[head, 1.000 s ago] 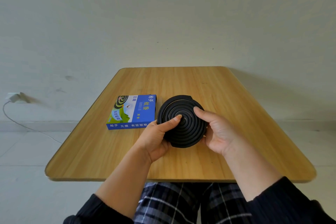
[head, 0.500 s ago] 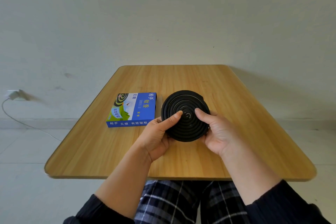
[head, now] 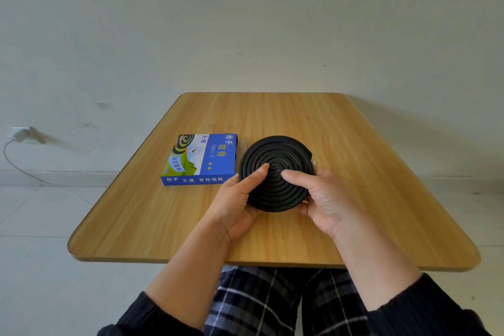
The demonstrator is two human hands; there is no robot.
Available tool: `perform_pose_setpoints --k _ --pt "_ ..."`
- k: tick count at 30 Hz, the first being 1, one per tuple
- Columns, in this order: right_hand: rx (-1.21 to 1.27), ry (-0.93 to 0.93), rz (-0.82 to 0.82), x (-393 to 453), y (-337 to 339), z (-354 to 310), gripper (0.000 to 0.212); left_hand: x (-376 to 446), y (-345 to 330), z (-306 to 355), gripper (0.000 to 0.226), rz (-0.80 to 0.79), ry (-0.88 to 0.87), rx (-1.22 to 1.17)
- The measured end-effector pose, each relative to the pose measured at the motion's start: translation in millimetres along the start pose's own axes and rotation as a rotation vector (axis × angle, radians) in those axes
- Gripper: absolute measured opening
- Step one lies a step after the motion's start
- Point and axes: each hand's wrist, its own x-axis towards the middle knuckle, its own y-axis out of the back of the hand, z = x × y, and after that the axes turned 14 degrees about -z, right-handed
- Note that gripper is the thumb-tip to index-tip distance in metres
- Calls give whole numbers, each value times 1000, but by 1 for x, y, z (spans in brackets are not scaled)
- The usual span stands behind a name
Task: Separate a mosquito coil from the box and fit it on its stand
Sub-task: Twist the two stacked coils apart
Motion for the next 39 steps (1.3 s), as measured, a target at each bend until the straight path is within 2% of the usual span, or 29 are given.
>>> perform_pose_setpoints --k 7,11,17,25,33,39 --pt "82 18 46 1 -8 4 23 -1 2 -1 24 -17 -24 5" --pt "79 -17 30 1 -8 2 21 -3 5 -3 29 -94 -36 -15" --pt "130 -74 -1 0 -10 -2 29 -3 4 -1 33 -156 -19 -30" --pt "166 -103 5 0 -13 0 28 -3 3 -1 35 -137 -22 -37" --pt "46 -64 105 2 -12 3 19 -4 1 -5 22 4 -67 -7" --pt "-44 -31 164 1 -17 2 19 -5 0 -3 21 -26 -75 -24"
